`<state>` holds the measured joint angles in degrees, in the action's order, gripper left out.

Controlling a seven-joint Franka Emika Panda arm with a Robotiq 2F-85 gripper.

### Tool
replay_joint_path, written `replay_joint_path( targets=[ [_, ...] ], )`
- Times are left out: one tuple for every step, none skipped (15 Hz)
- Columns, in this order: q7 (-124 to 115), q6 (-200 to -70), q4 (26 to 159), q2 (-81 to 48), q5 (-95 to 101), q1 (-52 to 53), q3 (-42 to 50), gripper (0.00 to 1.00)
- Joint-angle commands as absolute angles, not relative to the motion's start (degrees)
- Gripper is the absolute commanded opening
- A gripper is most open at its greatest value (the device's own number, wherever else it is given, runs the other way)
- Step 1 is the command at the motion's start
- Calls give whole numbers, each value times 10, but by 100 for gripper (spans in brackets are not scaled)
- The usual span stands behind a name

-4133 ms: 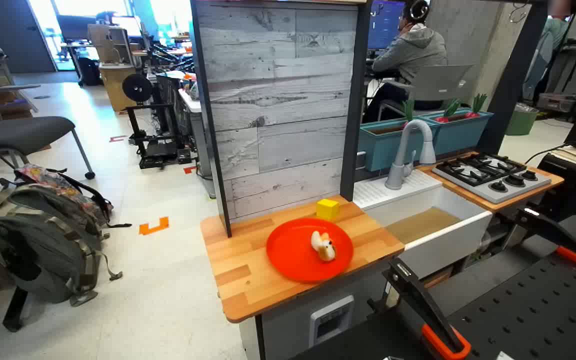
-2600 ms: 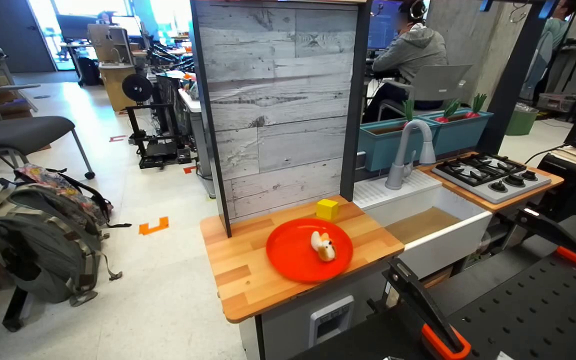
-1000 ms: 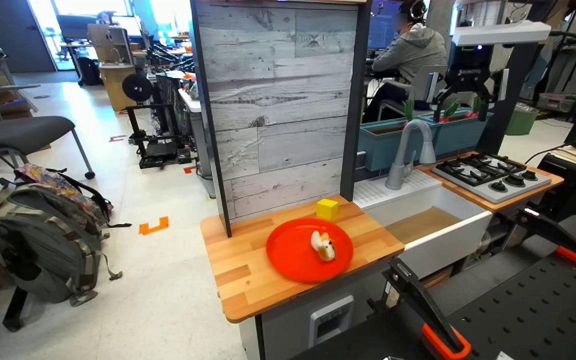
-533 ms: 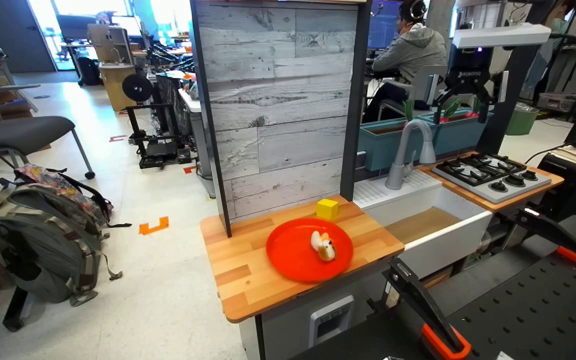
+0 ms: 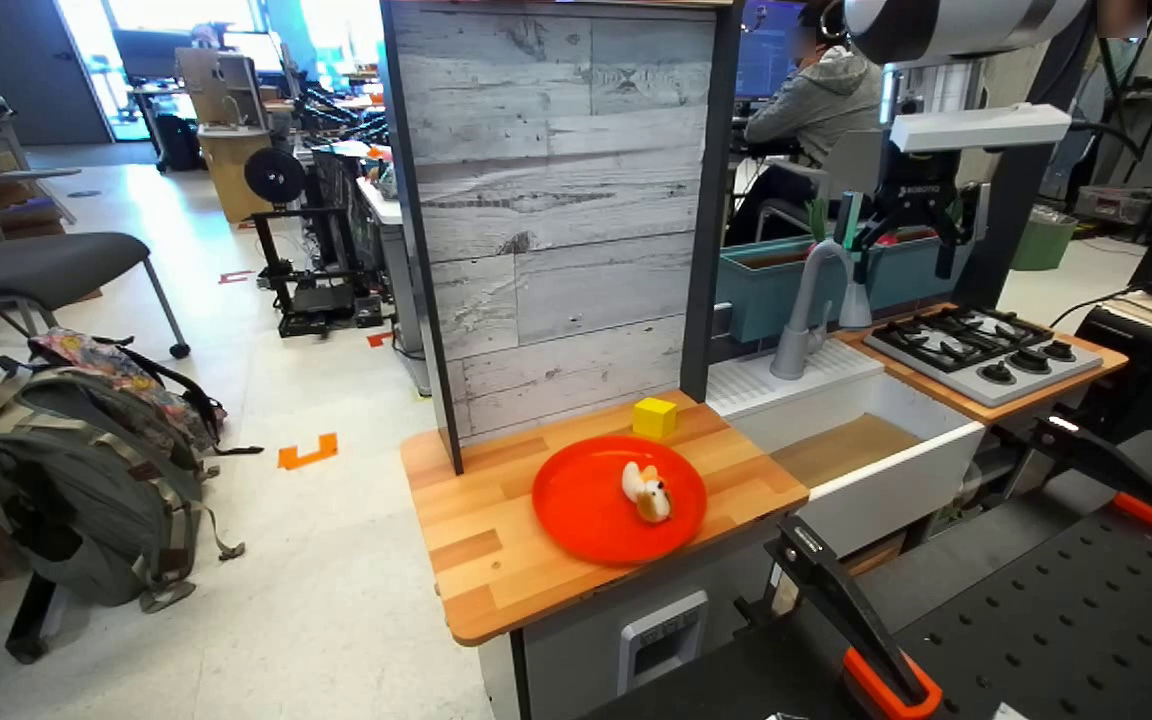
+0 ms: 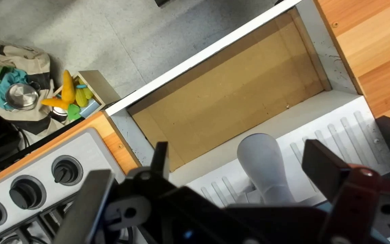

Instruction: Turn the faucet to the left

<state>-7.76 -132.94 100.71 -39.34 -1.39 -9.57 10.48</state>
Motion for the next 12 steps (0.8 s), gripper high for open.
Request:
replay_joint_path(
  targets=[
    [-70,-1352,977,-421,3,-94,105,100],
    [-69,-1354,970,-426,7,-93,105,100],
    [-66,-1352,964,-429,9,-94,103,100],
    [-64,-1353,961,-430,13,-93,102,100],
    [-61,-1352,957,-432,15,-92,101,100],
    [-60,-1351,953,-434,18,-91,100,100],
    [-58,-1352,951,-435,19,-89,99,100],
    [-55,-1353,951,-435,20,-87,98,75],
    [-53,-1353,948,-436,22,-85,97,74],
    [-51,-1353,946,-437,23,-83,97,66],
    [-48,-1352,944,-438,24,-82,96,58],
    [-44,-1348,942,-439,25,-82,95,49]
  ],
)
